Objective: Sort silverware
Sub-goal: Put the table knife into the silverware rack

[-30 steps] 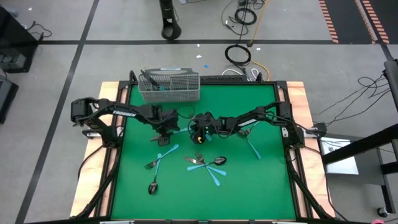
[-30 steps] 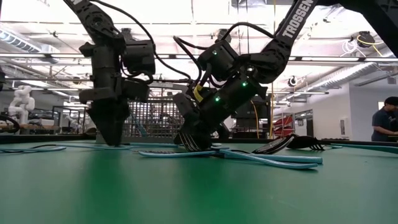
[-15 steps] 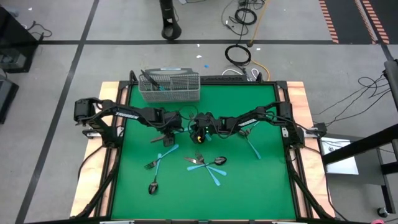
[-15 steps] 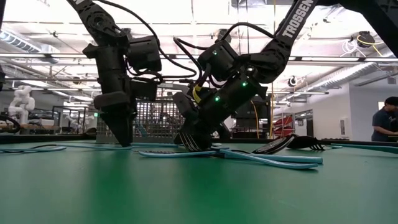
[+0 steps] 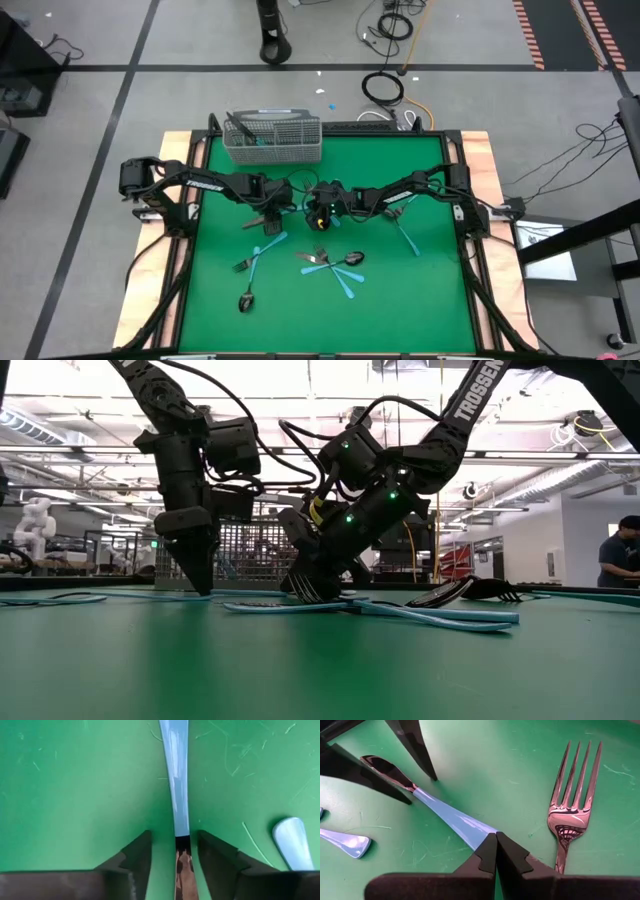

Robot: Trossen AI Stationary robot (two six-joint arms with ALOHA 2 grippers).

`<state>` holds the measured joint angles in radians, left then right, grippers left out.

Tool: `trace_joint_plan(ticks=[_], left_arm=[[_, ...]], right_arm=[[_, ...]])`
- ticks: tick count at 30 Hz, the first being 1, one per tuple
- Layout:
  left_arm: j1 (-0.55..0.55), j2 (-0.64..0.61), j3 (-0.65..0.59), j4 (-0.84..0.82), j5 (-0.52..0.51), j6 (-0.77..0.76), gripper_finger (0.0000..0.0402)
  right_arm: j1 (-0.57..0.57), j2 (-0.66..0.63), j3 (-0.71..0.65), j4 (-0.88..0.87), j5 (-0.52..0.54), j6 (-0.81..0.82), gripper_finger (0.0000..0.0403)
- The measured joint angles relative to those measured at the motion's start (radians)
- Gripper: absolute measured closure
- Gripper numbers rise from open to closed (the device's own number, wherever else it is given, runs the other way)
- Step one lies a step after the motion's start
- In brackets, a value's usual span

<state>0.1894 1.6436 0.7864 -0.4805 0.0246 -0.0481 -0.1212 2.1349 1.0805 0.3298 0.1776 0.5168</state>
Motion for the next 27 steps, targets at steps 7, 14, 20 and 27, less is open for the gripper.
trace_joint_plan(ticks=[7, 14, 20, 27], left_arm=[[0.000, 0.000, 0.000, -0.001, 0.000, 0.001, 0.0315], [0.001, 0.002, 0.012, -0.026, 0.000, 0.012, 0.0361], [0.001, 0.005, 0.049, -0.061, -0.002, 0.031, 0.0376], [0.001, 0.005, 0.056, -0.067, -0.004, 0.035, 0.0378]], right_arm=[[-0.003, 0.000, 0.000, -0.001, -0.001, -0.003, 0.0403], [-0.003, 0.000, 0.000, -0.001, 0.000, -0.004, 0.0403], [-0.003, 0.000, 0.000, 0.001, 0.000, -0.010, 0.0403], [0.002, -0.021, -0.004, 0.033, 0.006, -0.054, 0.0403]])
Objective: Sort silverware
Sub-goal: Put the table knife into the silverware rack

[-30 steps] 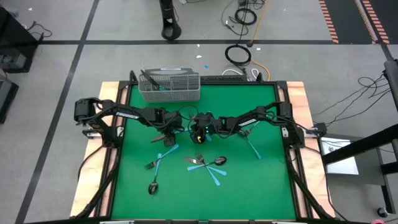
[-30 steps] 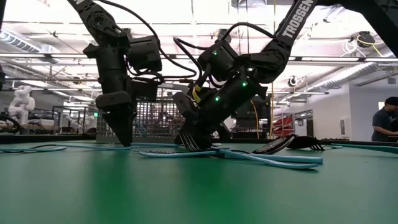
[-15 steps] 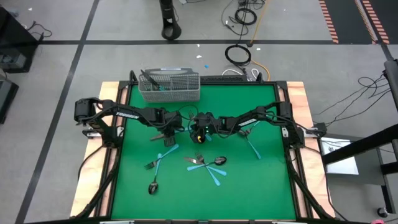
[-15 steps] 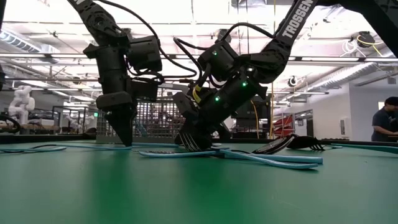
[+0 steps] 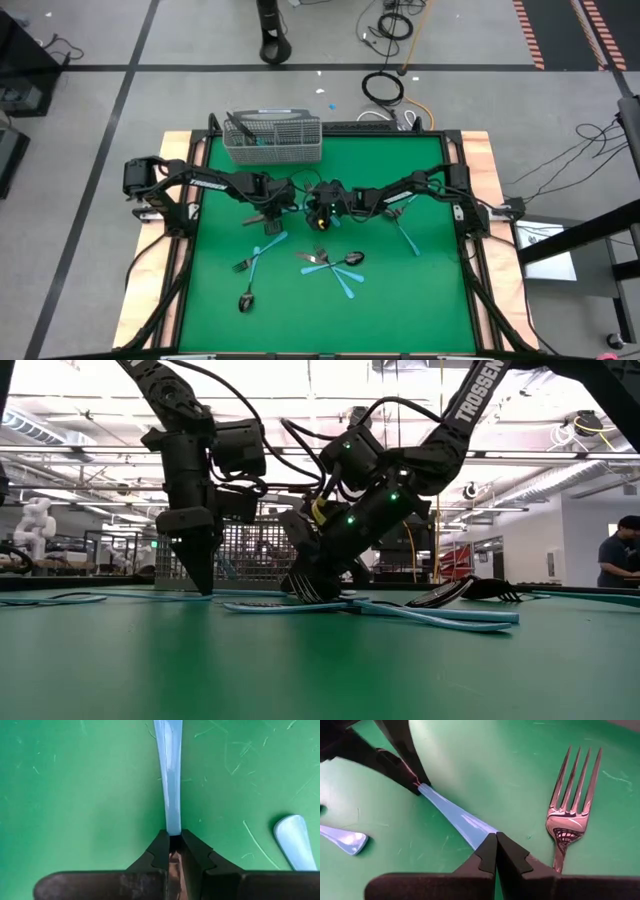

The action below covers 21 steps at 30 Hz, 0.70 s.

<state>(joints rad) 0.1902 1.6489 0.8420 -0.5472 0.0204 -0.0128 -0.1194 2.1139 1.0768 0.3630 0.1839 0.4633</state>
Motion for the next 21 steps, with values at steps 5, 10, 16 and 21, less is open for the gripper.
trace_joint_plan(ticks=[5, 10, 16, 21], left_arm=[[-0.001, -0.012, 0.001, -0.019, 0.000, 0.023, 0.0379], [-0.001, -0.075, -0.004, -0.063, -0.001, 0.022, 0.0380], [0.009, -0.194, -0.001, -0.072, -0.015, 0.008, 0.0381], [0.025, -0.309, 0.000, 0.014, 0.038, -0.034, 0.0381]], right_arm=[[0.023, -0.056, -0.006, -0.008, 0.002, -0.043, 0.0403], [0.050, -0.161, -0.075, 0.035, 0.133, -0.068, 0.0403], [0.040, -0.324, -0.347, 0.276, 0.190, -0.008, 0.0403], [0.013, -0.416, -0.560, 0.554, 0.163, -0.041, 0.0403]])
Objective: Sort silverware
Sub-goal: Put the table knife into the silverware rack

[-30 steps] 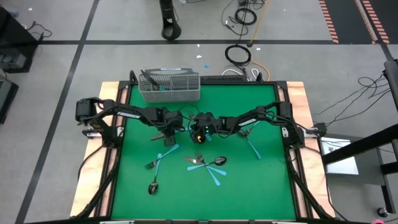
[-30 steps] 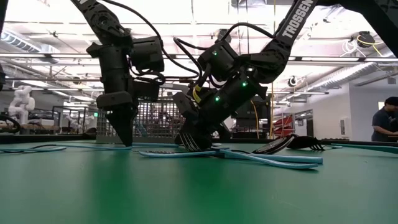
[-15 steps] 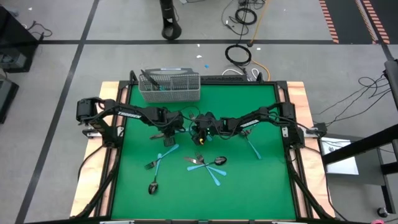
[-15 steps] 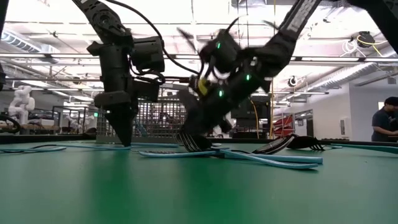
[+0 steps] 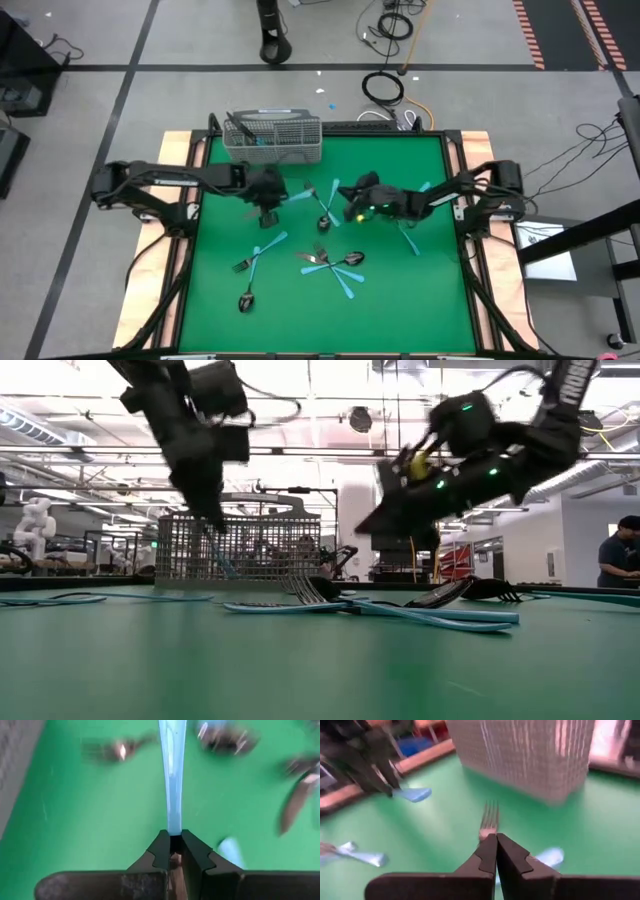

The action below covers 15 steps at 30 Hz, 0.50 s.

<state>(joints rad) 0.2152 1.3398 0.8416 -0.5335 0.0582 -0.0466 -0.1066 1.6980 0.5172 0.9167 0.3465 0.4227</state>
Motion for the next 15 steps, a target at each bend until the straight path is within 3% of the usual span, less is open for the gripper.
trace_joint_plan(ticks=[3, 7, 11, 15], left_arm=[[0.003, -0.062, 0.000, 0.123, 0.074, -0.026, 0.0381], [-0.007, -0.113, 0.001, 0.313, 0.150, -0.069, 0.0381], [-0.013, -0.132, 0.003, 0.474, 0.181, -0.122, 0.0381], [-0.010, -0.140, 0.003, 0.535, 0.159, -0.178, 0.0381]], right_arm=[[0.000, -0.049, -0.070, 0.162, -0.104, -0.096, 0.0403], [0.010, -0.109, -0.098, 0.225, -0.241, -0.162, 0.0403], [0.023, -0.150, -0.096, 0.185, -0.270, -0.177, 0.0403], [0.038, -0.154, -0.096, 0.174, -0.270, -0.177, 0.0403]])
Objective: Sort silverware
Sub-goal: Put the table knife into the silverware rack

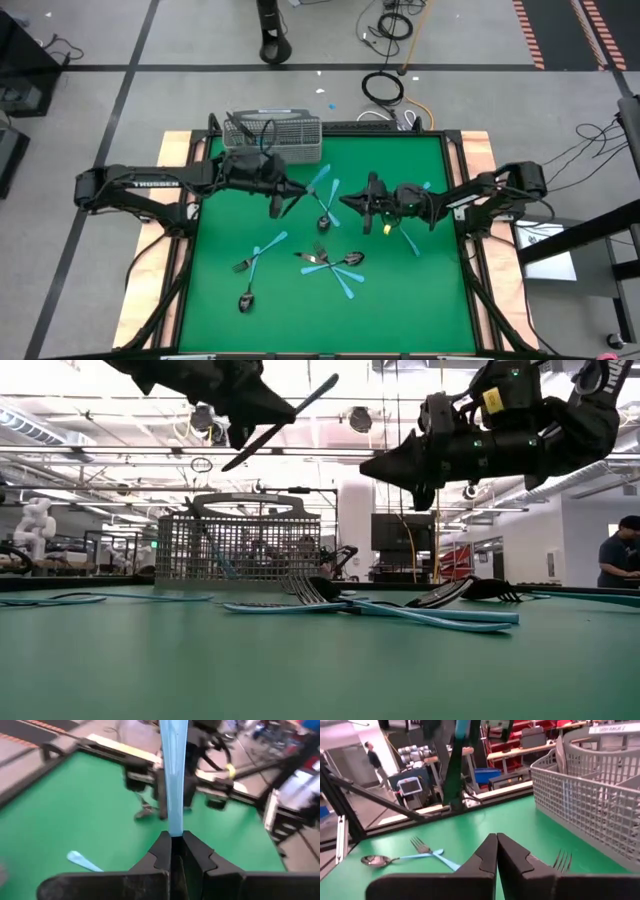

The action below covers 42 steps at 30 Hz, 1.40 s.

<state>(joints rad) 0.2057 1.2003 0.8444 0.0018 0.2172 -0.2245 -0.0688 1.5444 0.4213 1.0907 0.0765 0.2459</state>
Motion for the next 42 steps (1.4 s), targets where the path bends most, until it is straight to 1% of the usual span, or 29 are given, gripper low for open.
trace_joint_plan(ticks=[3, 5, 8, 10, 11, 13, 16, 19, 21, 24, 26, 30, 33, 35, 37, 42], left_arm=[[0.020, -0.029, 0.000, -0.081, -0.078, -0.006, 0.0381], [0.042, -0.076, 0.000, -0.224, -0.152, 0.016, 0.0381], [0.074, -0.140, 0.053, -0.483, -0.337, 0.103, 0.0381], [0.092, -0.149, 0.128, -0.650, -0.466, 0.170, 0.0381], [0.102, -0.143, 0.169, -0.714, -0.514, 0.194, 0.0381], [0.125, -0.108, 0.253, -0.821, -0.576, 0.261, 0.0381], [0.158, -0.017, 0.362, -0.980, -0.677, 0.375, 0.0381], [0.188, 0.092, 0.432, -1.151, -0.832, 0.513, 0.0381], [0.202, 0.159, 0.446, -1.233, -0.935, 0.596, 0.0381], [0.212, 0.249, 0.446, -1.295, -1.077, 0.706, 0.0381], [0.216, 0.295, 0.446, -1.300, -1.146, 0.754, 0.0381], [0.215, 0.363, 0.448, -1.279, -1.206, 0.859, 0.0381], [0.210, 0.417, 0.448, -1.274, -1.282, 0.969, 0.0381], [0.211, 0.451, 0.448, -1.275, -1.308, 1.037, 0.0381], [0.211, 0.486, 0.448, -1.269, -1.311, 1.086, 0.0381], [0.208, 0.564, 0.448, -1.254, -1.314, 1.126, 0.0381]], right_arm=[[0.011, 0.000, 0.000, -0.037, 0.001, 0.000, 0.0403], [0.012, 0.000, 0.000, -0.039, 0.002, 0.001, 0.0403], [0.012, 0.000, 0.000, -0.039, 0.002, 0.001, 0.0403], [0.011, 0.000, 0.000, -0.038, 0.002, 0.000, 0.0403], [0.010, 0.000, 0.000, -0.037, 0.003, 0.000, 0.0403], [0.009, 0.000, 0.000, -0.031, 0.003, 0.000, 0.0403], [0.009, 0.000, 0.000, -0.024, 0.003, 0.000, 0.0403], [0.009, 0.000, 0.000, -0.024, 0.004, 0.000, 0.0403], [0.009, 0.000, 0.000, -0.025, 0.004, 0.000, 0.0403], [0.009, 0.000, 0.000, -0.028, 0.004, -0.004, 0.0403], [0.009, 0.000, 0.000, -0.033, 0.004, -0.014, 0.0403], [0.009, 0.000, 0.001, -0.050, 0.007, -0.036, 0.0403], [0.009, 0.000, 0.001, -0.052, 0.007, -0.052, 0.0403], [0.009, 0.000, 0.001, -0.056, 0.007, -0.053, 0.0403], [0.009, 0.000, 0.001, -0.062, 0.007, -0.057, 0.0403], [0.009, 0.000, 0.001, -0.097, 0.007, -0.057, 0.0403]])
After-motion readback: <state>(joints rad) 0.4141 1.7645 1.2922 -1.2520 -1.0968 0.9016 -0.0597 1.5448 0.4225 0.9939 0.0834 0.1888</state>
